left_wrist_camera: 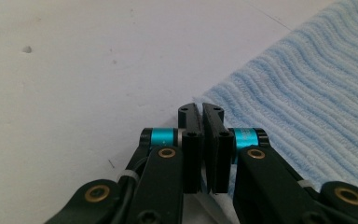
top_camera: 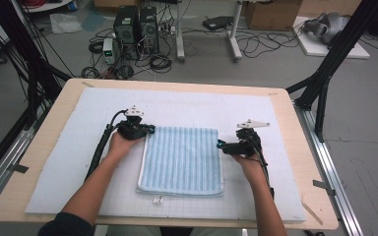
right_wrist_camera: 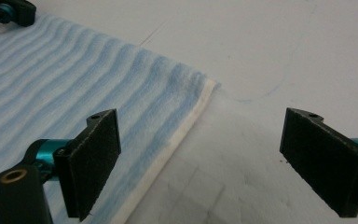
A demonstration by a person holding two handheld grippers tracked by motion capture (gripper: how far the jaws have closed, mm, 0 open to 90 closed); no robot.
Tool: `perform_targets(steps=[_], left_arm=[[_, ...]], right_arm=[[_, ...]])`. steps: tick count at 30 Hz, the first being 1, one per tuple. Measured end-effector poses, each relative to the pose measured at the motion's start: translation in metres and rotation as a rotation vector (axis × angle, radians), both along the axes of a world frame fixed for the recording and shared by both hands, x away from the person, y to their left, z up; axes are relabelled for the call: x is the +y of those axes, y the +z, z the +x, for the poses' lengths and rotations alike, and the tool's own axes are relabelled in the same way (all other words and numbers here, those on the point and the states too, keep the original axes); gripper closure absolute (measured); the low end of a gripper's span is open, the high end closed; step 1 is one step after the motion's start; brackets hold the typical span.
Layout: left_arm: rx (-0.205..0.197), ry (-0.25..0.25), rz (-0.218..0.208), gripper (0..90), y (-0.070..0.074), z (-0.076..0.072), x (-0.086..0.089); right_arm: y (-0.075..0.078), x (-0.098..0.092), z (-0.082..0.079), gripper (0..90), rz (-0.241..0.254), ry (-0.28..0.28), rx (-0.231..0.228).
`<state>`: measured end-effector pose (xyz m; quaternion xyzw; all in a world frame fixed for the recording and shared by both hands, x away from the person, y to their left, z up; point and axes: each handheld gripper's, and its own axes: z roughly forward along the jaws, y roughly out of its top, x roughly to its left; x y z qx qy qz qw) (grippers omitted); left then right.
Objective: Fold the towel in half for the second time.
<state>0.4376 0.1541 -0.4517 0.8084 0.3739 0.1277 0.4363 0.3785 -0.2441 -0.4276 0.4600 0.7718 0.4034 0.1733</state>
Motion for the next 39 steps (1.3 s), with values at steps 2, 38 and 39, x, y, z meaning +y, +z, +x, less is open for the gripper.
perform_targets(steps=[2,38,39], left_arm=[[-0.001,0.000,0.000,86.0,0.000,0.000,0.000],[-0.029,0.073,-0.204,86.6,0.018,0.014,0.018],[-0.039,0.078,-0.226,86.5,0.020,0.014,0.020]], right_arm=[[0.000,0.006,0.012,17.5,-0.014,0.004,0.011],[0.004,0.042,0.064,83.1,-0.074,0.038,-0.014],[0.007,0.042,0.065,83.1,-0.064,0.028,-0.027]])
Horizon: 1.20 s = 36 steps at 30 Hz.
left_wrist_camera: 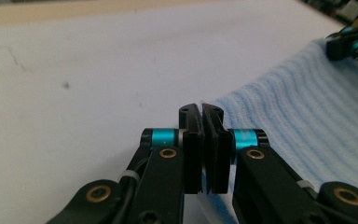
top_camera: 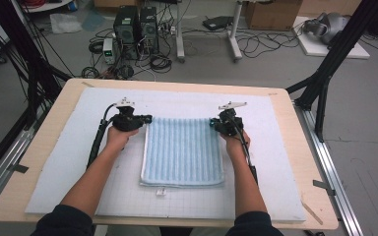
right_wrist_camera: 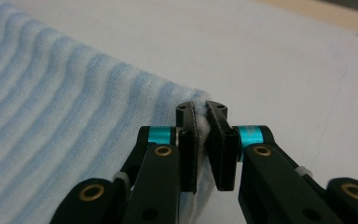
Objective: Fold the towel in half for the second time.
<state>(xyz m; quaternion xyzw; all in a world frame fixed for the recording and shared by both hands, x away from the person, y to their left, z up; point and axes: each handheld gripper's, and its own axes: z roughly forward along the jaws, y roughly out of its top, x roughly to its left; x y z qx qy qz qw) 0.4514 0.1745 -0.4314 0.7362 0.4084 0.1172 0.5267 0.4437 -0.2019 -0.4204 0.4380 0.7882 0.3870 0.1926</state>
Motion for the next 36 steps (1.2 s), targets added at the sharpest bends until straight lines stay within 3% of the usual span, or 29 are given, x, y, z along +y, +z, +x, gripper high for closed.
perform_targets(steps=[1,4,9,13,17,20,27,29,34,36], left_arm=[[-0.004,-0.003,-0.018,86.5,0.001,0.000,0.002],[-0.022,-0.030,-0.009,86.4,0.003,-0.002,0.004],[-0.039,-0.048,0.002,86.3,0.009,-0.006,0.003],[-0.056,-0.055,-0.016,86.2,0.013,-0.011,0.004],[-0.050,-0.088,-0.005,86.2,0.019,-0.018,0.004],[-0.106,-0.082,-0.025,86.2,0.024,-0.028,0.005],[-0.103,-0.111,-0.022,86.2,0.031,-0.043,0.009],[-0.120,-0.113,-0.022,86.2,0.033,-0.048,0.009],[-0.127,-0.127,-0.016,86.2,0.030,-0.058,0.009],[-0.112,-0.134,-0.028,86.2,0.030,-0.059,0.011]], right_arm=[[0.002,0.000,0.001,83.1,0.013,-0.003,-0.016],[0.003,-0.001,0.000,83.0,0.047,-0.006,-0.015],[0.006,-0.002,-0.005,82.9,0.054,0.001,-0.028],[0.011,-0.003,-0.010,83.0,0.069,0.006,-0.043],[0.017,-0.006,-0.017,82.9,0.097,0.021,-0.061],[0.021,-0.007,-0.025,82.9,0.122,0.032,-0.069],[0.031,-0.012,-0.041,82.8,0.150,0.063,-0.081],[0.033,-0.013,-0.044,82.8,0.148,0.070,-0.090],[0.032,-0.016,-0.055,82.8,0.170,0.081,-0.095],[0.031,-0.017,-0.058,82.7,0.171,0.087,-0.098]])
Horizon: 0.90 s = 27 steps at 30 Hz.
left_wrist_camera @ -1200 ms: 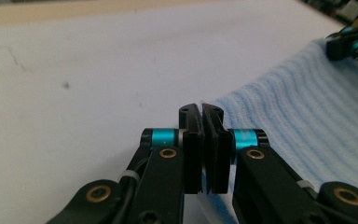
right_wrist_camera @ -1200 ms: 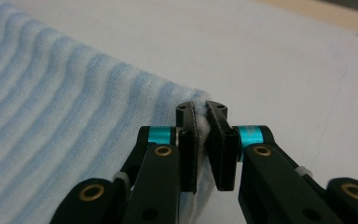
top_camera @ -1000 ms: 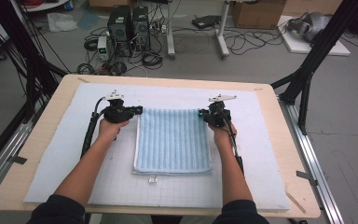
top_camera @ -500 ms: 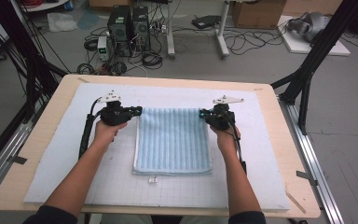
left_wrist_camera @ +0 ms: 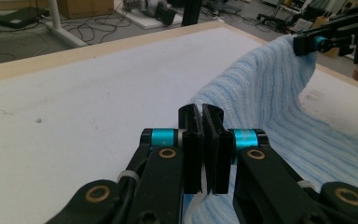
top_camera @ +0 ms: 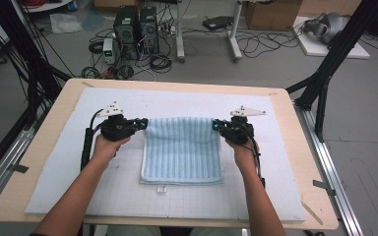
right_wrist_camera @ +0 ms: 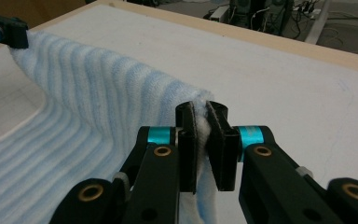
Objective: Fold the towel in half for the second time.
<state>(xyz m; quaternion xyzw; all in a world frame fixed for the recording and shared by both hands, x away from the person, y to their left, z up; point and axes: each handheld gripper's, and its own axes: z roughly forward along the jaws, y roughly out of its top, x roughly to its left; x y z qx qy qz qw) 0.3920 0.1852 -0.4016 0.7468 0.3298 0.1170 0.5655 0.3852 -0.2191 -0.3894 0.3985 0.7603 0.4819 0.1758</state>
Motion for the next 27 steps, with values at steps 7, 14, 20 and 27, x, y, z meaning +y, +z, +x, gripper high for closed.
perform_targets(steps=[7,14,20,27], left_arm=[[-0.019,-0.022,-0.024,86.1,-0.002,-0.015,0.003],[-0.020,-0.044,-0.031,86.0,-0.005,-0.030,0.004],[-0.025,-0.073,-0.025,86.0,-0.011,-0.048,0.001],[-0.025,-0.102,-0.040,86.1,-0.017,-0.067,0.003]], right_arm=[[-0.002,-0.003,-0.014,82.6,0.024,0.027,-0.009],[-0.006,-0.006,-0.029,82.3,0.032,0.035,-0.001],[-0.014,-0.012,-0.041,81.9,0.056,0.052,0.004],[-0.019,-0.017,-0.060,81.8,0.071,0.068,-0.002]])
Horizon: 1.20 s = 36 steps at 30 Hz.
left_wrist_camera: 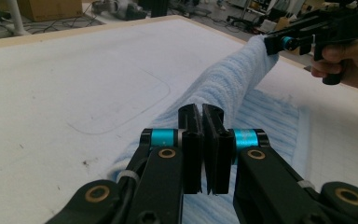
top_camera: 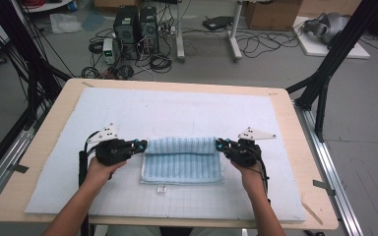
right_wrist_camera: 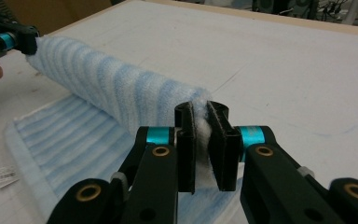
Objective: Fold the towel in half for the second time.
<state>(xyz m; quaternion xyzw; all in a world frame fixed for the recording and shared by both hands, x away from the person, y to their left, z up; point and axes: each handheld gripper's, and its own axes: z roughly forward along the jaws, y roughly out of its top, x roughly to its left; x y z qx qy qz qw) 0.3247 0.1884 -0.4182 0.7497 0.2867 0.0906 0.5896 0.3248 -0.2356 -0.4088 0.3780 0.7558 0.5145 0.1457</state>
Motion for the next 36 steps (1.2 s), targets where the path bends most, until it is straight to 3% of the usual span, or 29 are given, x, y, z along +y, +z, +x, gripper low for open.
perform_targets(steps=[6,13,20,23,25,28,30,33,36], left_arm=[[0.002,-0.035,0.029,86.0,-0.003,-0.012,0.002],[0.013,-0.067,0.074,85.6,-0.012,-0.024,-0.001],[0.040,-0.090,0.088,85.1,-0.019,-0.032,-0.001],[0.062,-0.082,0.096,84.2,-0.021,-0.034,0.000],[0.064,-0.068,0.076,81.3,-0.019,-0.035,0.002],[0.068,0.005,-0.002,59.9,-0.009,-0.033,0.008],[0.043,0.031,-0.036,58.6,-0.003,-0.029,0.010],[0.052,0.054,-0.038,57.1,-0.003,-0.021,0.005],[0.069,0.053,0.018,57.5,-0.008,-0.014,-0.007]], right_arm=[[-0.006,-0.002,-0.015,81.8,0.004,0.022,0.003],[-0.016,-0.003,-0.029,81.8,-0.028,0.044,0.018],[-0.023,-0.004,-0.039,81.2,-0.070,0.058,0.027],[-0.023,-0.006,-0.041,80.8,-0.063,0.062,0.020],[-0.021,-0.007,-0.043,78.3,-0.062,0.068,0.015],[-0.017,-0.010,-0.045,61.4,-0.021,0.071,0.024],[-0.011,-0.015,-0.044,55.3,0.032,0.059,0.018],[-0.003,-0.018,-0.039,53.3,0.063,0.021,-0.008],[-0.006,-0.009,-0.033,53.9,0.011,0.019,0.004]])
